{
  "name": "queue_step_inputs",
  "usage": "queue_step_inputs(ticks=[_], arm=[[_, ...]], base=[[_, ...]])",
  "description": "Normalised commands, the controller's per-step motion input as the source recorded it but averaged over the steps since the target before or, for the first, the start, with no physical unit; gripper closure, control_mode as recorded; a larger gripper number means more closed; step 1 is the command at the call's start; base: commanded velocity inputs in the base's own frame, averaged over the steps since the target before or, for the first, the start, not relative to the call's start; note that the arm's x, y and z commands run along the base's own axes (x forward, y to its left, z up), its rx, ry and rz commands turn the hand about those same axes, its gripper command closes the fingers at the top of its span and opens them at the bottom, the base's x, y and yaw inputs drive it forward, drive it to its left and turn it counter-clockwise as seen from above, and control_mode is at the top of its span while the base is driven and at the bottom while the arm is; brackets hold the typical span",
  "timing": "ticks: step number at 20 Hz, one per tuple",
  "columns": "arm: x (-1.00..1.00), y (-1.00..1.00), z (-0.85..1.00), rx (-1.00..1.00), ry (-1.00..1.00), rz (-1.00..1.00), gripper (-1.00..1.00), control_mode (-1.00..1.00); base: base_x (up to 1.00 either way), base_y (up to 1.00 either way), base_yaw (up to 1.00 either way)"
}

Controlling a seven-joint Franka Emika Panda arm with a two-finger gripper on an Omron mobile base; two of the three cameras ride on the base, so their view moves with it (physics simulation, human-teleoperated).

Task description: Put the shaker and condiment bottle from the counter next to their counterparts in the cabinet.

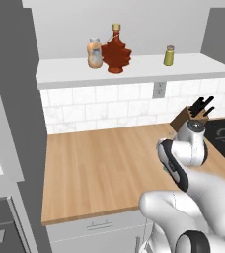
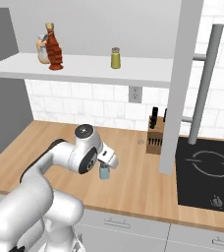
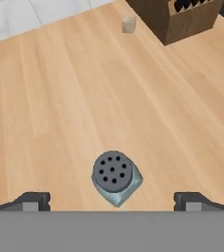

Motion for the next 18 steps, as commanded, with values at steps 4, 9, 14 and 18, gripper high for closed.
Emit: queue_step_inputs(ticks=[4,9,14,18], arm=[[0.02,-0.19,-0.09,0.00,0.00,-0.06,-1.00,-1.00],[0.00,0.00,-0.08,0.00,0.00,-0.02,-1.00,-1.00],[0.00,0.02,-0.11,0.00,0.00,0.00,-1.00,-1.00],[0.00,0.02,-0.16,0.00,0.00,0.00,-1.00,-1.00]], base=[[0.00,0.00,0.00],[0.00,0.00,0.00],[0.00,0.00,0.00],[0.00,0.00,0.00]])
